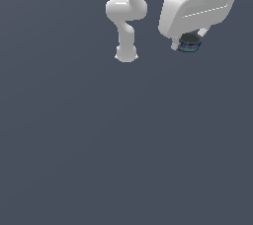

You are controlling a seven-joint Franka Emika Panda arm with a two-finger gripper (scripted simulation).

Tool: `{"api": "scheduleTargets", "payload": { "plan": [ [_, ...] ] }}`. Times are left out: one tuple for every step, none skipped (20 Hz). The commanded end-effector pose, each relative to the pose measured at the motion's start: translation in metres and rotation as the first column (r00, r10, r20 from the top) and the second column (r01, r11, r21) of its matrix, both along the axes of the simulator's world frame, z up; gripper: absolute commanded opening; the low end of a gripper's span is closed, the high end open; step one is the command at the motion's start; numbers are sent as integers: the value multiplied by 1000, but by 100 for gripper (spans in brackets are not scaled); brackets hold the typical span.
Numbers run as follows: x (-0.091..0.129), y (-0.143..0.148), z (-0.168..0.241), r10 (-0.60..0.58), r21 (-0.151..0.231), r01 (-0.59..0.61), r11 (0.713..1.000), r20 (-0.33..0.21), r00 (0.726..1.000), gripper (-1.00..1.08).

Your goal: Pick up the object and move it to a goal position.

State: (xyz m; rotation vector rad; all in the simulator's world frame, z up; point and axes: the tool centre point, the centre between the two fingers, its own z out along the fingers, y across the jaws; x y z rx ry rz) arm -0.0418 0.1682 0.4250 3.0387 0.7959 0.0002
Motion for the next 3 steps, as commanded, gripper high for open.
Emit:
{"api": "scheduleTargets", "payload": {
  "plan": [
    [-1,3,5,-1,0,1,1000,0,1000,-100],
    [-1,3,6,-1,0,1,1000,0,1000,-100],
    [-1,3,6,-1,0,1,1000,0,1000,-100]
  ]
}}
